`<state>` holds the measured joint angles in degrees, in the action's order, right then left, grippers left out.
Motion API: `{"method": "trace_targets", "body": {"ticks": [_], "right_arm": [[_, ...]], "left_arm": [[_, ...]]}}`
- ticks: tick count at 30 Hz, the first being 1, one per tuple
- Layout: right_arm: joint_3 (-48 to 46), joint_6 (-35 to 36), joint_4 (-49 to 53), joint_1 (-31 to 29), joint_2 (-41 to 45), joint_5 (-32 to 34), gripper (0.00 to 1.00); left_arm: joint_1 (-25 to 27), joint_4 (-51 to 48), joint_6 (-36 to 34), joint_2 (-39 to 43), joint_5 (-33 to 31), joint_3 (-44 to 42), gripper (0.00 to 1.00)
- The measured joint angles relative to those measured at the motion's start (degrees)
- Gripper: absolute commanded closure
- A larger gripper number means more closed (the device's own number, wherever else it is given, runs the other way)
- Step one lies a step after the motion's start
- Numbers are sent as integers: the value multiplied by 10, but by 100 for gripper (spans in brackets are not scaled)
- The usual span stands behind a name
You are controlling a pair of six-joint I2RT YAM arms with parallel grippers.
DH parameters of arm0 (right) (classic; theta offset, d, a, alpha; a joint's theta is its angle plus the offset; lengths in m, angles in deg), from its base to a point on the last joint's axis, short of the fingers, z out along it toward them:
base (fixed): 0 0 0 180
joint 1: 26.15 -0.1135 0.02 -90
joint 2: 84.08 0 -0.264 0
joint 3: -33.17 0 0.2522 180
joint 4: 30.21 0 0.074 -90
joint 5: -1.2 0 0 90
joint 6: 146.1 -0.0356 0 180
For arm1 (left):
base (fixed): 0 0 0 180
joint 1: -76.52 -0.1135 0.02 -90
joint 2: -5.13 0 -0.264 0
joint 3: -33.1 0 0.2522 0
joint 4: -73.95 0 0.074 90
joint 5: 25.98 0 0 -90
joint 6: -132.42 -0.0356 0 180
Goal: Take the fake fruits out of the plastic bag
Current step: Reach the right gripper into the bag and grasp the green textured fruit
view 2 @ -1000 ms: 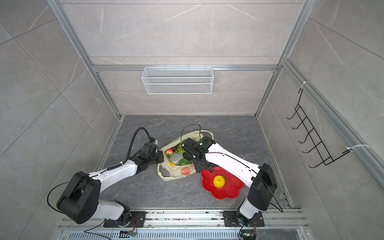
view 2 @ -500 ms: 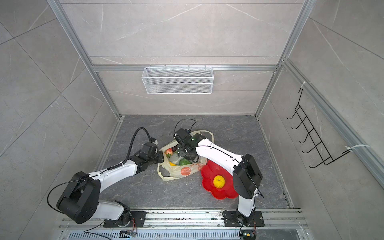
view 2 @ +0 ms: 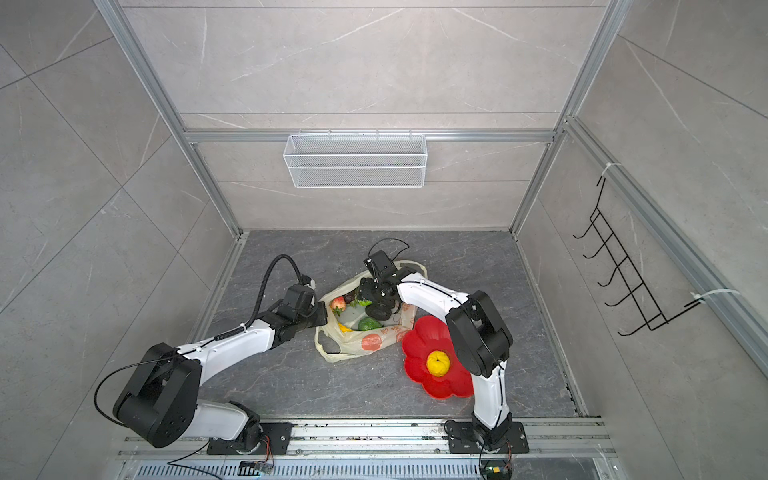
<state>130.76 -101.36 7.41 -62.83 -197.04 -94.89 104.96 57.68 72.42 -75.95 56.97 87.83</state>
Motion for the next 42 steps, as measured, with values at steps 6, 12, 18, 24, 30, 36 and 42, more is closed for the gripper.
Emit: {"method": "trace_targets", "body": {"ticks": [6, 12, 18, 24, 30, 36, 42], "right_arm": [[0, -5, -23, 10, -21, -18, 21], [1, -7, -32, 11, -49, -25, 18], [21, -6, -28, 11, -71, -24, 19], [29, 0, -22, 11, -76, -19, 26], [34, 9, -8, 8, -76, -8, 29], [42, 26, 26, -4, -67, 18, 29], [48, 46, 66, -23, -36, 47, 29]], "left_arm": [[0, 0, 0, 0, 1, 0, 91], [0, 0, 0, 0, 1, 0, 90], [0, 0, 0, 0, 1, 0, 90], [0, 0, 0, 0, 1, 0, 90], [0, 0, 0, 0, 1, 0, 90], [0, 0, 0, 0, 1, 0, 90], [0, 0, 0, 0, 1, 0, 90]]}}
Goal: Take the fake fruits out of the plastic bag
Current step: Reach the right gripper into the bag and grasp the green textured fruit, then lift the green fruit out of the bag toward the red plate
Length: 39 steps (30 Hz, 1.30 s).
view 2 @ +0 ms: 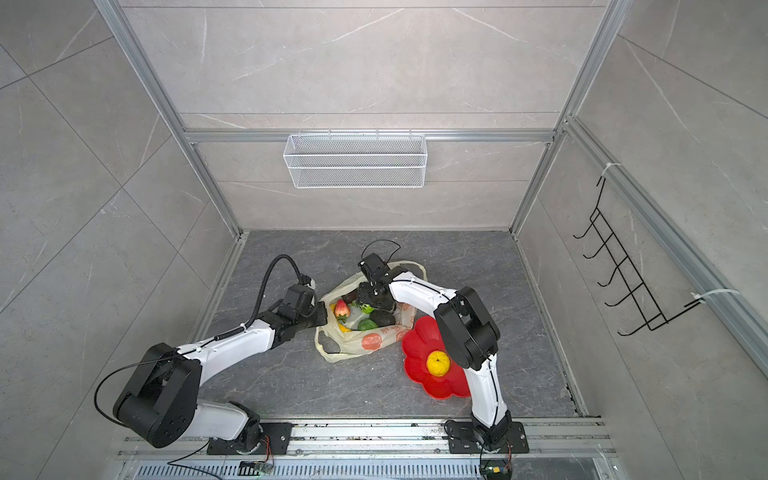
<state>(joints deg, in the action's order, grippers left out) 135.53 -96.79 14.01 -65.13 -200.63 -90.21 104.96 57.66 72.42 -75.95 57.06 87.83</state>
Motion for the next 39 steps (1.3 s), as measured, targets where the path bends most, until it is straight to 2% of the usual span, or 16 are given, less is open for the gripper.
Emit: {"method": "trace_targets", "body": {"ticks": [13, 24, 30, 39], "right_arm": [[1, 34, 84, -22, 71, 76, 29], [-71, 56, 192, -22, 236, 192, 29], [-115, 51, 257, -21, 259, 244, 29], [-181, 13, 335, 7, 280, 263, 29]], "left_arm": [[0, 0, 0, 0, 0, 0, 90], [0, 0, 0, 0, 0, 0, 90], [0, 0, 0, 0, 0, 0, 90], [0, 0, 0, 0, 0, 0, 90]]}}
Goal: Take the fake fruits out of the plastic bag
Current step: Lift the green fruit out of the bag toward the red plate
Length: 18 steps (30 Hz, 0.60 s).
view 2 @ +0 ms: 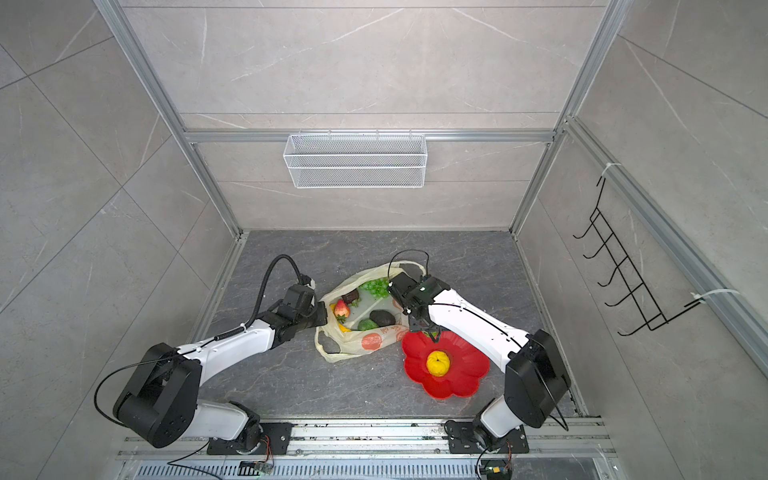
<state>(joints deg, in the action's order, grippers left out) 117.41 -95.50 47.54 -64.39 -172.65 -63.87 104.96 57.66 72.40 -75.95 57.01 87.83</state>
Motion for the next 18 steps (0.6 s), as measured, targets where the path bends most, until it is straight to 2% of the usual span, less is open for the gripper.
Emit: {"method": "trace_targets", "body": {"ticks": [5, 9, 18], "right_arm": [[-9, -9, 36, 20, -8, 9, 30], [-9, -14, 60, 26, -46, 29, 29], [-9, -13, 67, 54, -101, 50, 28]], "left_arm": [[0, 0, 0, 0, 0, 0, 90], [0, 0, 0, 0, 0, 0, 90], [0, 0, 0, 0, 0, 0, 90]]}}
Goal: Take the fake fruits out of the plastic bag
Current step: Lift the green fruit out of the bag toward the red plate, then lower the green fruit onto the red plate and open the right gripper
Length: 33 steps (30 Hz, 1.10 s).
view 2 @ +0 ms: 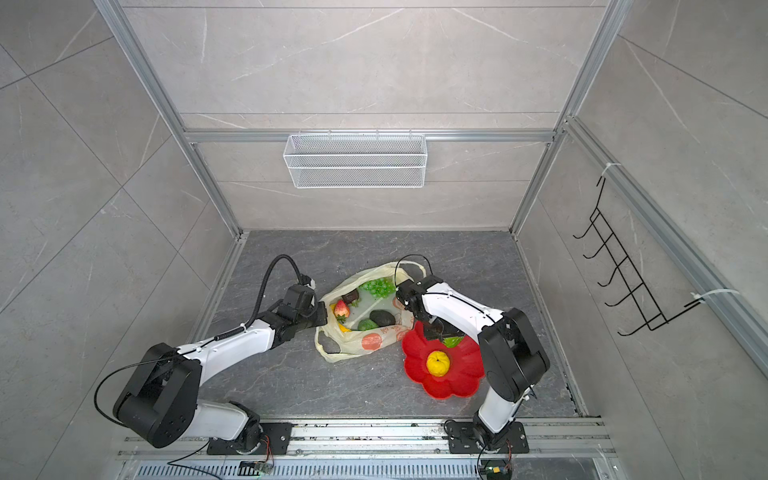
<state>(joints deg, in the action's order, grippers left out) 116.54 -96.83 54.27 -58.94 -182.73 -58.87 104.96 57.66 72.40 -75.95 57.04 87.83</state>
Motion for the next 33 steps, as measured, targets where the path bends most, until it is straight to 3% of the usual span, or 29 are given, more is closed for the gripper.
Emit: {"method": "trace_targets", "body": {"ticks": [33], "right_arm": [[-37, 17, -36, 20, -86, 20, 18]], "left_arm": [[0, 0, 0, 0, 0, 0, 90]]}}
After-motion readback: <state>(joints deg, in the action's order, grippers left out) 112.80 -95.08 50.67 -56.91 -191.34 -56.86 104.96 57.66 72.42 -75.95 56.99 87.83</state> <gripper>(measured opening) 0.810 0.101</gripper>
